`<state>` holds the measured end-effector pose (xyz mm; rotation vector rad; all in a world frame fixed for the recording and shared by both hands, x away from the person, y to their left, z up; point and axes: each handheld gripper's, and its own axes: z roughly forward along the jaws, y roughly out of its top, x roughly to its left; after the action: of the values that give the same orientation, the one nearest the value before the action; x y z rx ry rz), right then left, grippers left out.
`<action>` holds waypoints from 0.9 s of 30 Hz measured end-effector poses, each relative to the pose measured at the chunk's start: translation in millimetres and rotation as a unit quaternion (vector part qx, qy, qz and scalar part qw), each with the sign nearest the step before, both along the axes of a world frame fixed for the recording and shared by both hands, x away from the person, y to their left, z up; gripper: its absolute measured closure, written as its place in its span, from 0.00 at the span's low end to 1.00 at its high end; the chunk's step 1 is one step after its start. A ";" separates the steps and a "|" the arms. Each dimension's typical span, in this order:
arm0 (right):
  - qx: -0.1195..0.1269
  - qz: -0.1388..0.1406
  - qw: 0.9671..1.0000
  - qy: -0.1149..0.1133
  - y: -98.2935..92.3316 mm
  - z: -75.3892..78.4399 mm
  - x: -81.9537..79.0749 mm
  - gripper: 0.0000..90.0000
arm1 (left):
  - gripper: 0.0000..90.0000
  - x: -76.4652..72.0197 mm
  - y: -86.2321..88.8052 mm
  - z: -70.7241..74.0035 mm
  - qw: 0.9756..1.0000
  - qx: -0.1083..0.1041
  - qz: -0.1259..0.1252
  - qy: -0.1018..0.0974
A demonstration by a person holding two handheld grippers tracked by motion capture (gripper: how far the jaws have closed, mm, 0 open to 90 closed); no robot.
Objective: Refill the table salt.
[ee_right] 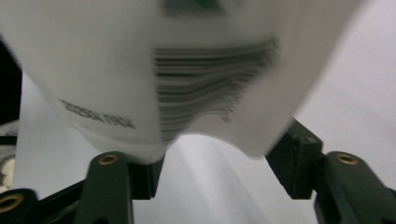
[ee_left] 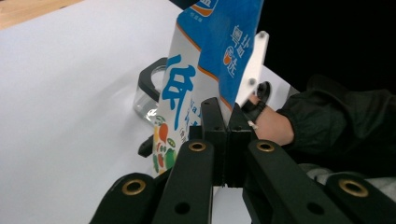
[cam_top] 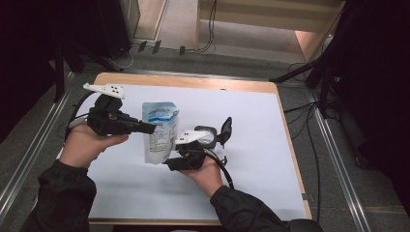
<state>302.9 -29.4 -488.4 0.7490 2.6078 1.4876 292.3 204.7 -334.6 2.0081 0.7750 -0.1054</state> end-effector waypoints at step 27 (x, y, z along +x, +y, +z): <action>-0.009 0.016 0.998 -0.064 -3.5 -6.5 -18.9 0.50 | 1.00 14.4 -21.0 -11.8 1.000 0.022 0.014 -0.007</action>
<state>284.0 -32.9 -494.9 0.5907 2.5466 1.4666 306.8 183.6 -346.4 2.0356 0.8034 -0.0589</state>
